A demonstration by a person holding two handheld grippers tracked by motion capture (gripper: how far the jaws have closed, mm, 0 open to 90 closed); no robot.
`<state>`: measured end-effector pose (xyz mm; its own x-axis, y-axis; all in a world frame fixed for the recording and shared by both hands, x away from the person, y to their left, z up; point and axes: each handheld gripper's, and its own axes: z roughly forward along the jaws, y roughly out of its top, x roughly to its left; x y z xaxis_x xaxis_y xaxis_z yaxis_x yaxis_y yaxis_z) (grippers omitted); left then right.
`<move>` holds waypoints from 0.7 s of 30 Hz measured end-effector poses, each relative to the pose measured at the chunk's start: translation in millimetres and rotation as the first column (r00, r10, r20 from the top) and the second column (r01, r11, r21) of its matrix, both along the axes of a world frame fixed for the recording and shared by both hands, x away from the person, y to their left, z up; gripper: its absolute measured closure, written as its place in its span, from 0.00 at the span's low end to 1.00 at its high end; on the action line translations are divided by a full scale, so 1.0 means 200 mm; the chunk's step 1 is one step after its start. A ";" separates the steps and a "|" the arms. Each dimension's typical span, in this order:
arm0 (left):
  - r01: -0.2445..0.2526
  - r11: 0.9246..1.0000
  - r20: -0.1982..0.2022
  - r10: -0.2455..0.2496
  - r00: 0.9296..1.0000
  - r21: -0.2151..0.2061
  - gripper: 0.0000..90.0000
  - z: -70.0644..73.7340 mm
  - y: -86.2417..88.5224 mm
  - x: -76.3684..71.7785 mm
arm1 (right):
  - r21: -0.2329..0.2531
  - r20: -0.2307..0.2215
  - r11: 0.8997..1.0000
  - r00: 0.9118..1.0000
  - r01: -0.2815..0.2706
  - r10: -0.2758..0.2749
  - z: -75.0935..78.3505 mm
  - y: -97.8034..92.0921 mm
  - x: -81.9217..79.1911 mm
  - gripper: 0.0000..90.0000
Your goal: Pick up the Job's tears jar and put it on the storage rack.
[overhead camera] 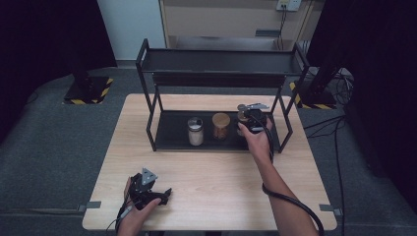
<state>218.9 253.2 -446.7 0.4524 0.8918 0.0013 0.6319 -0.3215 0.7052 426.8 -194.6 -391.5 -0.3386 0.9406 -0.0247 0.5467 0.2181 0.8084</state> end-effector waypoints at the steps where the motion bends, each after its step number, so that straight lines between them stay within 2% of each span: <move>1: 0.000 1.000 0.000 0.000 1.000 0.000 0.00 0.00 0.00 0.00 | 0.001 -0.001 1.000 1.000 0.002 -0.002 0.00 0.00 0.00 0.29; 21: 0.000 1.000 0.000 0.000 1.000 0.000 0.00 0.00 0.00 0.00 | 0.007 -0.021 1.000 0.999 0.029 -0.029 -0.05 -0.01 0.03 0.29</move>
